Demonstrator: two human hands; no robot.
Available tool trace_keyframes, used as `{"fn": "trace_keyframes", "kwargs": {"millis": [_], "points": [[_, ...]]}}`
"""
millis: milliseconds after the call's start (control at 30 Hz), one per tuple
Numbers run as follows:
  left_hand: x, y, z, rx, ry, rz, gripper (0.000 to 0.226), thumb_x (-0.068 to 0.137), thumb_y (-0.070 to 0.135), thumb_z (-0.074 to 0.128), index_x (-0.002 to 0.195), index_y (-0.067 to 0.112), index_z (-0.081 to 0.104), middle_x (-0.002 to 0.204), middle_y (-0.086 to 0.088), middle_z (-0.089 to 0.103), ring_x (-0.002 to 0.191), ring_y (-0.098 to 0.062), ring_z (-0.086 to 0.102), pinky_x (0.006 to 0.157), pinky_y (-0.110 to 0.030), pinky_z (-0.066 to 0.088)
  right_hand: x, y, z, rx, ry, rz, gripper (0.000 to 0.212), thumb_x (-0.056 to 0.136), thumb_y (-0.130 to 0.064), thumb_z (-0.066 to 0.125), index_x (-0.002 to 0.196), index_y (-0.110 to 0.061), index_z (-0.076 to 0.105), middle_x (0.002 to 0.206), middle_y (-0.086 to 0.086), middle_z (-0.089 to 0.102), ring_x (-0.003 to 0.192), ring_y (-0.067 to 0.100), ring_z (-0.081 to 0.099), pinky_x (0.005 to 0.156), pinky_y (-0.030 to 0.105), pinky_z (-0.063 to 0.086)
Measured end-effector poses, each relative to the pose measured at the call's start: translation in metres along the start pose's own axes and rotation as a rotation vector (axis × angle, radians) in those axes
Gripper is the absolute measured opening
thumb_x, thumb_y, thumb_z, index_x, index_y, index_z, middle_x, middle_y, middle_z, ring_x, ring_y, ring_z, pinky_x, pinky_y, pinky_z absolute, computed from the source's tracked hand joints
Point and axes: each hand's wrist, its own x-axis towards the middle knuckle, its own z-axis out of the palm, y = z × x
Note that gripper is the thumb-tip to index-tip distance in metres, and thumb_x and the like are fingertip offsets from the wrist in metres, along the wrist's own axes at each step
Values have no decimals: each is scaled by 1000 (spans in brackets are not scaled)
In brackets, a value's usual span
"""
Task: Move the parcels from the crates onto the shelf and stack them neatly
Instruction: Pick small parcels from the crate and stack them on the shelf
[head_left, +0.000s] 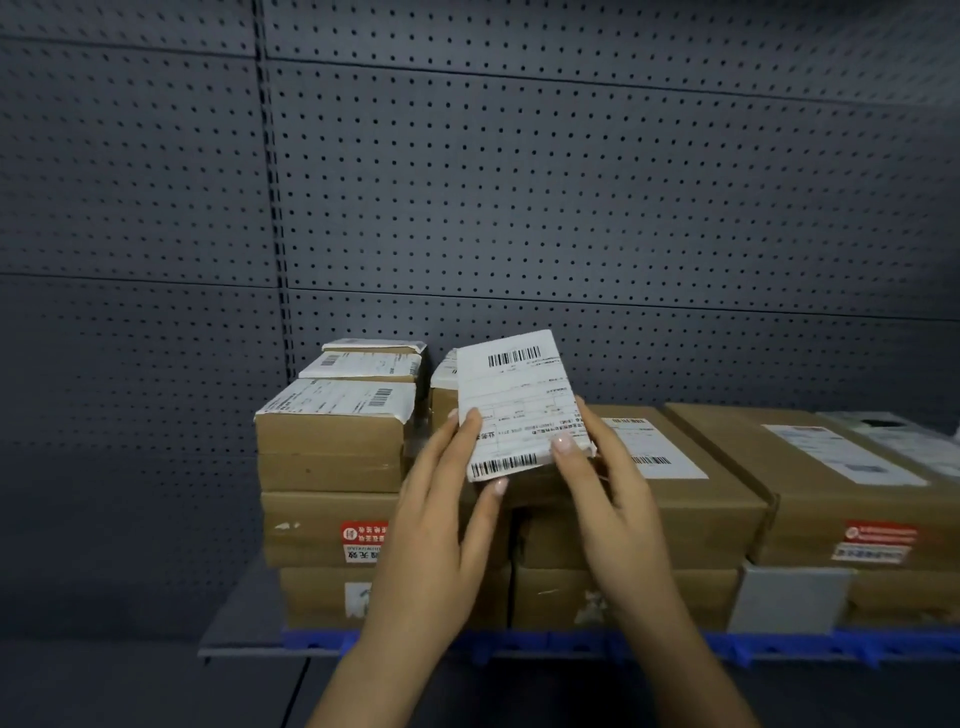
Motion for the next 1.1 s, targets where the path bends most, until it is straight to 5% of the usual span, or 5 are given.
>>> {"fn": "trace_keyframes", "kwargs": {"millis": [200, 400, 600, 867, 1100], "points": [[2, 5, -1, 55, 0, -16, 54, 98, 38, 43, 149, 34, 26, 153, 16, 26, 140, 3, 22, 110, -20, 28, 3, 3, -2, 33, -121, 66, 51, 86, -59, 54, 134, -42, 49, 122, -31, 57, 117, -12, 48, 102, 27, 41], [-3, 2, -2, 88, -17, -50, 51, 98, 35, 47, 146, 35, 30, 149, 21, 32, 135, 11, 25, 105, -3, 20, 2, 27, -1, -67, -160, 119, 64, 75, -78, 52, 132, -49, 48, 125, -23, 58, 124, 3, 47, 105, 40, 42], [5, -6, -3, 253, 50, -2, 45, 94, 37, 51, 138, 29, 45, 143, 10, 39, 134, -8, 32, 109, -33, 33, 10, 38, -2, -199, -127, 127, 68, 73, -82, 48, 132, -48, 47, 123, -16, 55, 121, 3, 46, 102, 37, 45], [37, -20, -31, 567, 52, 57, 42, 83, 49, 62, 118, 26, 62, 138, -4, 47, 135, -28, 33, 116, -54, 6, 21, 33, 10, -304, -75, 86, 53, 80, -59, 62, 128, -42, 48, 103, -34, 45, 122, 4, 44, 101, 30, 42], [57, -36, -46, 587, 5, 31, 54, 83, 62, 51, 123, 28, 60, 137, 3, 49, 135, -21, 31, 116, -44, -6, 42, 46, 28, -319, -61, 82, 54, 83, -59, 60, 132, -40, 47, 106, -33, 50, 123, 7, 44, 102, 38, 44]]}}
